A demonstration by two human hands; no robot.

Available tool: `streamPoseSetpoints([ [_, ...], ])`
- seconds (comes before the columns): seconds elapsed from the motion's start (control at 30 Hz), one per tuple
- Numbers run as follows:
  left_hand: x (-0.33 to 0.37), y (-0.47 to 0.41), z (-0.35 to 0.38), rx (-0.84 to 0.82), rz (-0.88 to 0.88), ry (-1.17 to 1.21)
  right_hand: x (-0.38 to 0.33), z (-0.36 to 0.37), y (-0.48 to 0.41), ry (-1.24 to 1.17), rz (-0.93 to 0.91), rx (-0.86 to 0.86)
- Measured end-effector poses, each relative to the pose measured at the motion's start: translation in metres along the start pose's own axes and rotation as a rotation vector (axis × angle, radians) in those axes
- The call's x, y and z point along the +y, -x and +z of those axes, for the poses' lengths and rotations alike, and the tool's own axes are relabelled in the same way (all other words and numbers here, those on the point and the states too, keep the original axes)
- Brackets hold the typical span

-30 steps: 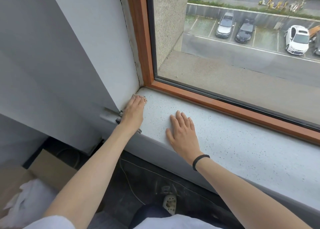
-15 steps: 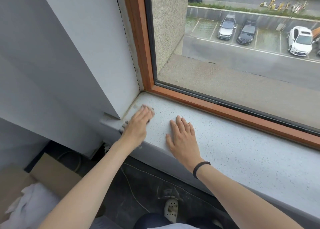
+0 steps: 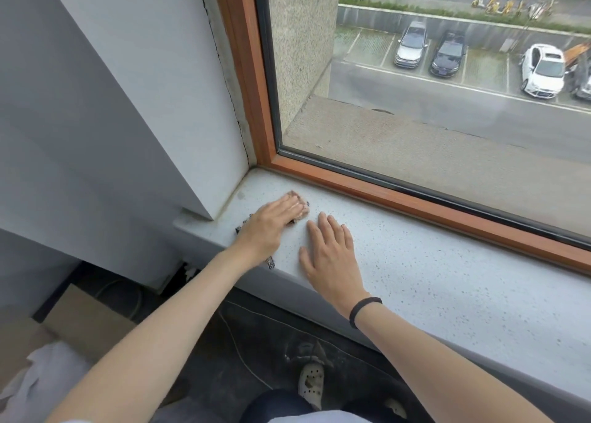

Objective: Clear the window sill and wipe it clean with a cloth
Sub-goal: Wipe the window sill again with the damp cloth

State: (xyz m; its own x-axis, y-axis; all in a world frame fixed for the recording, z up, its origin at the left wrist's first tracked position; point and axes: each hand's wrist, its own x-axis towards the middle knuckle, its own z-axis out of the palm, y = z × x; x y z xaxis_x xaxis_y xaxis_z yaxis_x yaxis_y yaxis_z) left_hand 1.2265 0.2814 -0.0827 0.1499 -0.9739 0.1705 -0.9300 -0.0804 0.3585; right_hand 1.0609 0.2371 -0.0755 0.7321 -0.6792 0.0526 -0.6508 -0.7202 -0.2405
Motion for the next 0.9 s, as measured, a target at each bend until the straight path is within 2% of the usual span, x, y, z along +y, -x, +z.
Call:
streamPoseSetpoints([
  [0.03,-0.014,-0.006,-0.006,0.001,-0.032,-0.017,0.003,-0.001,0.000,-0.012,-0.005,-0.006],
  [0.1,-0.042,-0.021,-0.010,0.082,-0.225,-0.046,0.006,-0.001,-0.001,-0.028,-0.018,-0.011],
  [0.17,-0.026,-0.033,-0.005,0.197,-0.445,-0.035,0.008,-0.001,-0.002,-0.032,-0.018,-0.002],
  [0.2,-0.004,-0.036,0.002,0.232,-0.473,-0.018,0.008,-0.001,-0.003,-0.035,-0.017,-0.002],
  [0.23,0.018,-0.038,0.010,0.221,-0.426,0.010,0.009,-0.001,-0.004,-0.039,-0.013,0.005],
  [0.33,0.043,-0.031,0.018,0.130,-0.107,0.013,0.012,-0.003,-0.006,-0.067,-0.010,0.027],
  [0.37,0.032,-0.029,0.012,0.106,-0.089,0.012,0.012,-0.004,-0.007,-0.081,-0.013,0.020],
  [0.43,0.002,-0.030,0.001,0.122,-0.214,-0.062,0.016,-0.006,-0.008,-0.123,-0.016,0.028],
  [0.5,-0.017,-0.033,-0.004,0.191,-0.416,-0.132,0.017,-0.008,-0.009,-0.179,-0.009,0.059],
  [0.57,-0.002,-0.041,0.001,0.243,-0.492,-0.114,0.017,-0.008,-0.009,-0.286,0.047,0.143],
  [0.6,0.014,-0.044,0.008,0.244,-0.447,-0.075,0.018,-0.010,-0.007,-0.359,0.113,0.202],
  [0.67,0.055,-0.049,0.028,0.169,-0.221,-0.030,0.029,-0.016,-0.003,-0.440,0.245,0.284],
  [0.73,0.084,-0.043,0.046,0.056,0.050,0.002,0.048,-0.017,0.012,-0.334,0.272,0.275],
  [0.8,0.076,-0.047,0.048,0.022,0.241,-0.017,0.070,-0.018,0.027,-0.157,0.263,0.218],
  [0.83,0.063,-0.050,0.046,-0.004,0.261,-0.038,0.081,-0.020,0.034,-0.102,0.278,0.197],
  [0.9,0.041,-0.058,0.040,0.000,0.114,-0.060,0.099,-0.024,0.047,-0.064,0.353,0.177],
])
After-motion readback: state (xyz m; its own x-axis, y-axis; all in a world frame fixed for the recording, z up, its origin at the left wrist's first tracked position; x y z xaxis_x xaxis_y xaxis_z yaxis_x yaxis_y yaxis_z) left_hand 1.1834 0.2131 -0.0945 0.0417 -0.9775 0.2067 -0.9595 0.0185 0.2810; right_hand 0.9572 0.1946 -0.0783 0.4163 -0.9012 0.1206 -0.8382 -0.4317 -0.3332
